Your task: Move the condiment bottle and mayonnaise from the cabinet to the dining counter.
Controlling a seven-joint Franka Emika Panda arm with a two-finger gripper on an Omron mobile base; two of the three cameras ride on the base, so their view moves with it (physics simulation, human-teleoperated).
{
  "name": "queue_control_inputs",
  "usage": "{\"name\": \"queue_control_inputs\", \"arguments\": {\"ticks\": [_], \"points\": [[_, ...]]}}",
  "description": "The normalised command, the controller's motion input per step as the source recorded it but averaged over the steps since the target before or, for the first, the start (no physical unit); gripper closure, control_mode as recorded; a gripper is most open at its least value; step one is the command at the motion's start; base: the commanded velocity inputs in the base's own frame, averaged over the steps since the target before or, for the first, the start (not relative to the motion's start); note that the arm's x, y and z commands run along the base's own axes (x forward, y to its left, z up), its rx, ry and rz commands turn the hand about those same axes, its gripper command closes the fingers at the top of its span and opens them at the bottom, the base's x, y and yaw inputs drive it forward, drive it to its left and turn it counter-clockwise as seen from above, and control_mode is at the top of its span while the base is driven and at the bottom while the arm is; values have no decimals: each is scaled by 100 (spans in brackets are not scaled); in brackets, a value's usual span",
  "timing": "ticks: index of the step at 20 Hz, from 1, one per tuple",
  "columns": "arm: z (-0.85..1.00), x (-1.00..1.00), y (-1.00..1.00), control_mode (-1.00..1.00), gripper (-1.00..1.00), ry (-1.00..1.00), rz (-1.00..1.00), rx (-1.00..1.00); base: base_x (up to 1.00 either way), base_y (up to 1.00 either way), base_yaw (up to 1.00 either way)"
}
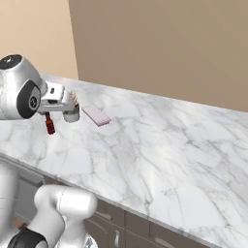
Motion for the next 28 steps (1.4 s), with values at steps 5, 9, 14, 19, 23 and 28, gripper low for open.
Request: {"name": "queue_control_inputs", "arguments": {"ticks": [5, 9, 14, 19, 23, 28], "points": [[-45, -80, -32, -100, -100, 1, -13, 0, 0, 0, 0], [-11, -68, -26, -100, -100, 0, -3, 0, 0, 0, 0], [0, -50, -13, -100, -100, 0, -1, 0, 0, 0, 0], [0, 0, 0, 100, -100, 0, 0, 0, -96, -22, -5], [0, 0, 0, 100, -100, 0, 0, 0, -99, -35, -36], [0, 0, 0, 100, -100, 0, 0, 0, -16, -7, -90]]}}
